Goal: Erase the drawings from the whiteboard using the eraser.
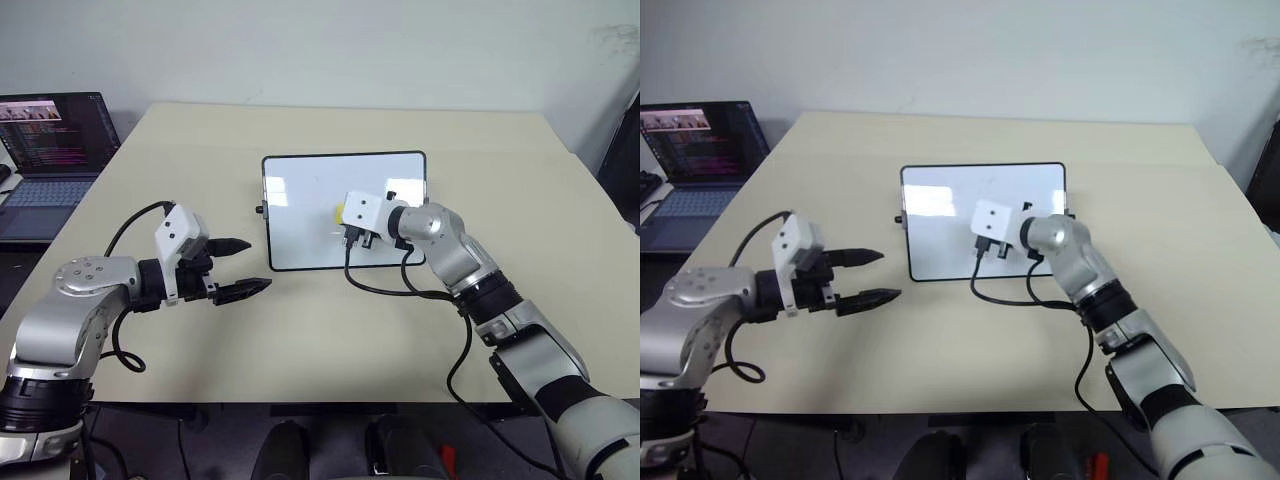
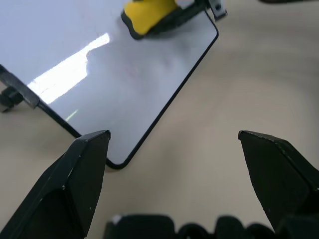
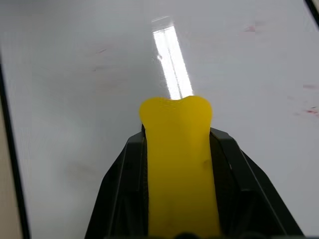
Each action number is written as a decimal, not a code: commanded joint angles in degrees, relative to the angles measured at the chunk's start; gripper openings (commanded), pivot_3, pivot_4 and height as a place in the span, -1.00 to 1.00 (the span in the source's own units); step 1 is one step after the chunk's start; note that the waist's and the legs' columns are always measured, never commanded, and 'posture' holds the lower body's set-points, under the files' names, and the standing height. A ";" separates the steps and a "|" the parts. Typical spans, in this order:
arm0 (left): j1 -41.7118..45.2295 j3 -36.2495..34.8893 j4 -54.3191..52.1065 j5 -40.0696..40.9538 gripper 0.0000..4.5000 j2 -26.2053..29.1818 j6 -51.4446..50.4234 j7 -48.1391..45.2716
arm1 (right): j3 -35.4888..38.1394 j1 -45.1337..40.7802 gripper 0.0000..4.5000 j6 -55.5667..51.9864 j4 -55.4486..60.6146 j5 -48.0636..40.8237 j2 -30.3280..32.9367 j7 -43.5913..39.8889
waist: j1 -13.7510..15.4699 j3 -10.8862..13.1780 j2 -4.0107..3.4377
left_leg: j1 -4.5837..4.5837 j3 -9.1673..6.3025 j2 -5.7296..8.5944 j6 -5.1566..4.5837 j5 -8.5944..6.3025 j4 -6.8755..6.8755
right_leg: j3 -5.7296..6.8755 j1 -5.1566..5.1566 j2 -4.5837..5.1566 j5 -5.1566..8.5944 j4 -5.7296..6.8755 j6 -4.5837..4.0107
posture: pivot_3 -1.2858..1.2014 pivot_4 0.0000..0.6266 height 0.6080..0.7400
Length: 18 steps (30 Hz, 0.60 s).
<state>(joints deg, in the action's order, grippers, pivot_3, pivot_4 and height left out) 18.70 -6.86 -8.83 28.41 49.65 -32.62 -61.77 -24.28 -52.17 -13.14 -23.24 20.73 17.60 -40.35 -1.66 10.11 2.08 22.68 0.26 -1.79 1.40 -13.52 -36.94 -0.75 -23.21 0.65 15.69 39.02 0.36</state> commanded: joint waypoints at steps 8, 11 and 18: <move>8.16 3.61 1.36 1.15 1.00 -3.27 3.16 -4.22 | 16.99 10.69 -0.43 -21.92 29.42 -14.81 -0.70 0.31 | 0.17 0.04 -0.05 | 0.39 0.01 0.03 0.03 -0.03 0.04 | -0.01 -0.30 -0.02 -0.10 -0.04 -0.18 | 0.03 -0.52 1.00; 9.53 4.71 0.34 1.14 1.00 -4.61 3.24 -4.53 | 22.06 16.58 -0.43 -28.97 39.51 -17.28 0.47 2.56 | 0.24 0.04 -0.05 | 0.51 -0.11 0.03 0.24 -0.20 0.07 | 0.09 -0.33 0.01 0.16 -0.08 -0.03 | 0.03 -0.52 1.00; 11.89 11.26 -2.71 -1.67 1.00 -8.59 7.47 -5.80 | 34.01 34.72 -0.43 -37.63 52.45 -19.24 1.71 9.88 | 0.53 0.05 -0.06 | 0.55 -0.09 0.12 0.35 -0.32 0.12 | 0.09 -0.32 0.08 0.28 -0.19 0.05 | 0.03 -0.52 1.00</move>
<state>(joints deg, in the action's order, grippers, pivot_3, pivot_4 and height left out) 29.33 3.67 -9.41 26.94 41.61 -26.55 -67.12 7.29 -17.88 -50.11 26.05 2.08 18.97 -32.28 -1.12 10.16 2.02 23.23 0.21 -1.63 1.74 -13.84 -36.84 -0.68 -23.53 0.72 15.98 38.85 0.42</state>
